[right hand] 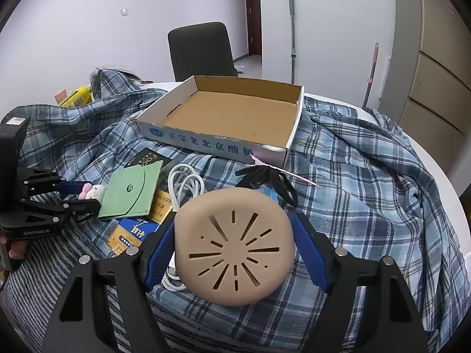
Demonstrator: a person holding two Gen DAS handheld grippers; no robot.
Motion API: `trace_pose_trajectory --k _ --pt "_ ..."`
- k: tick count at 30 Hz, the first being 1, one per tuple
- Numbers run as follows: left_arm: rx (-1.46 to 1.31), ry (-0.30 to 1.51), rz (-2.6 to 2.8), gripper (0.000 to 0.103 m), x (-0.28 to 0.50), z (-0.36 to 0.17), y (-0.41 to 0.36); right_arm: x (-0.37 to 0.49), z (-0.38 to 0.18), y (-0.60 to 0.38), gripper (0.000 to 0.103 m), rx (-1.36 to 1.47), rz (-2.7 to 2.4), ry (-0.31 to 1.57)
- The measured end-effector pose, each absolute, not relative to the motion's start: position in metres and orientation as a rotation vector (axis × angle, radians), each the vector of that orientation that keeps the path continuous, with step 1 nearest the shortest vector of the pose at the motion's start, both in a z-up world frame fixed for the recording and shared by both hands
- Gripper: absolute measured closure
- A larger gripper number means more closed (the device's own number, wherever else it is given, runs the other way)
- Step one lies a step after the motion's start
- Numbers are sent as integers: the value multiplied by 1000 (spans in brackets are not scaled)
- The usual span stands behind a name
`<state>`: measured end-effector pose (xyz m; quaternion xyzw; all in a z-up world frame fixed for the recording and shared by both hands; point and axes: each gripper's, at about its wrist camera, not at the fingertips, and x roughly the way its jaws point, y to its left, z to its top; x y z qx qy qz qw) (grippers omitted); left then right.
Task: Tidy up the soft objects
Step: 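Carry the bunny and disc into the cardboard box and open both tools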
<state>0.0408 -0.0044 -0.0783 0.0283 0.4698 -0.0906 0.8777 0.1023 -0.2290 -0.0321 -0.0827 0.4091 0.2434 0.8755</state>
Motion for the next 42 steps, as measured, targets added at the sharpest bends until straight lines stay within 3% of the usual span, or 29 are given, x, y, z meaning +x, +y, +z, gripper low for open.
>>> trace_pose_trajectory --k 12,23,32,42 --pt "42 818 -142 68 16 -42 -1 92 -16 -227 27 -167 523 759" --pt "56 534 -105 68 8 35 -15 72 69 -226 27 -104 464 491" --pt "14 335 -85 68 50 93 -16 108 126 -205 27 -64 410 350" --pt "-45 266 -34 68 113 104 -16 175 109 -193 26 -37 352 395"
